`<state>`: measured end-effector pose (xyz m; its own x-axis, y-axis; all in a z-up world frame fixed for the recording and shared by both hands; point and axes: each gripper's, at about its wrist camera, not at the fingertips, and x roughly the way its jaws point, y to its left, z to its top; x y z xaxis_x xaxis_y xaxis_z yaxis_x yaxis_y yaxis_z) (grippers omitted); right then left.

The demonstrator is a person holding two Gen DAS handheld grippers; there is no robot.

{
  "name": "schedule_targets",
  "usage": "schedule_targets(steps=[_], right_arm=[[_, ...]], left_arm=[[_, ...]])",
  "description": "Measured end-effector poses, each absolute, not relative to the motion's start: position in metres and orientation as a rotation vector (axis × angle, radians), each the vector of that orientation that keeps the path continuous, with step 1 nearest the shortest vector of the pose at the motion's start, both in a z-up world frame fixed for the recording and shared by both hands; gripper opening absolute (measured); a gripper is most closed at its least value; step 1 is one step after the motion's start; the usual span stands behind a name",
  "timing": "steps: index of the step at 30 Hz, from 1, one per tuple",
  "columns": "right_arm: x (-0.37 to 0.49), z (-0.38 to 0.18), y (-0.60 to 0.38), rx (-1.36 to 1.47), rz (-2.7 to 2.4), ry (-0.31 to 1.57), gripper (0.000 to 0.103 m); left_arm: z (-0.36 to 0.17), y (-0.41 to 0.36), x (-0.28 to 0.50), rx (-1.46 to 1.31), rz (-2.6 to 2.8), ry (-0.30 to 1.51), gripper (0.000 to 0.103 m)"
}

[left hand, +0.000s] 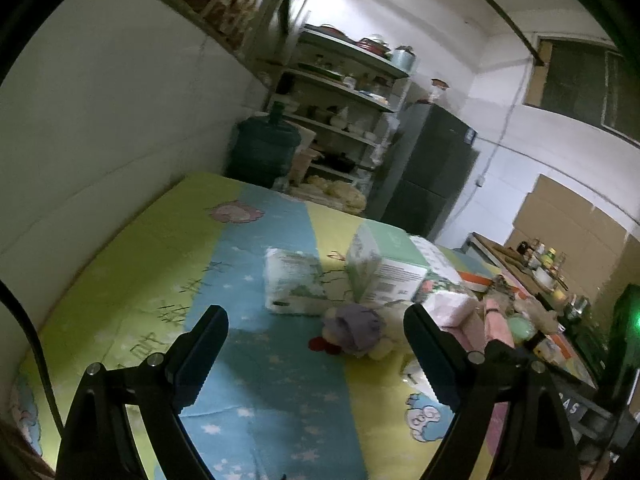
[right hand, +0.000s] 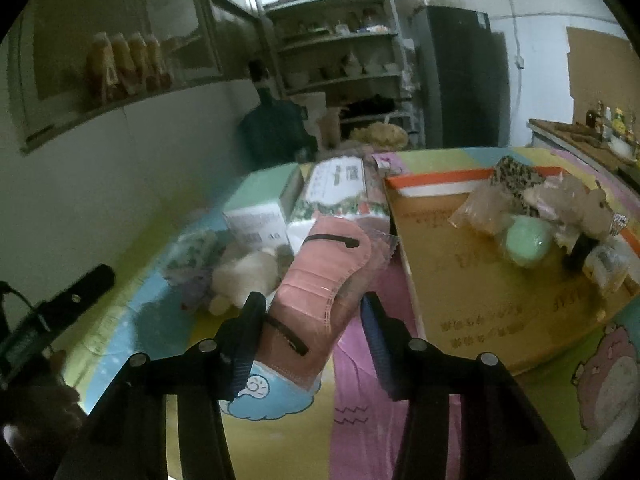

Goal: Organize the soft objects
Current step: 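Grasp the pink packet with black strap using the right tool, then grasp the green-patterned tissue packet with the left tool while the right tool holds the pink packet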

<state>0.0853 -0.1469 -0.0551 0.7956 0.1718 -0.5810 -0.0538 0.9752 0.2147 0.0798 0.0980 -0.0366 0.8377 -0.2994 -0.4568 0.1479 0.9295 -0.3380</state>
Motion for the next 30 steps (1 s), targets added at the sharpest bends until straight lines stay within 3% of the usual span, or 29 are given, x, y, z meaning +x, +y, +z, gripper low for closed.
schedule_targets(steps=[9, 24, 27, 29, 30], right_arm=[[0.070, -0.031, -0.170, 0.206, 0.093, 0.554, 0.050], [0.066, -0.036, -0.205, 0.266, 0.081, 0.551, 0.050], [0.066, -0.038, -0.210, 0.278, 0.080, 0.552, 0.050], [0.067, -0.040, -0.212, 0.285, 0.081, 0.554, 0.050], [0.067, -0.041, -0.213, 0.288, 0.083, 0.556, 0.050]], left_arm=[[-0.043, 0.028, 0.095, -0.093, -0.626, 0.610, 0.090], [-0.074, -0.047, 0.119, 0.156, -0.680, 0.789, 0.089], [-0.078, -0.049, 0.124, 0.140, -0.679, 0.816, 0.077], [-0.081, -0.049, 0.128, 0.140, -0.671, 0.827, 0.058], [-0.081, -0.048, 0.129, 0.137, -0.659, 0.817, 0.055]])
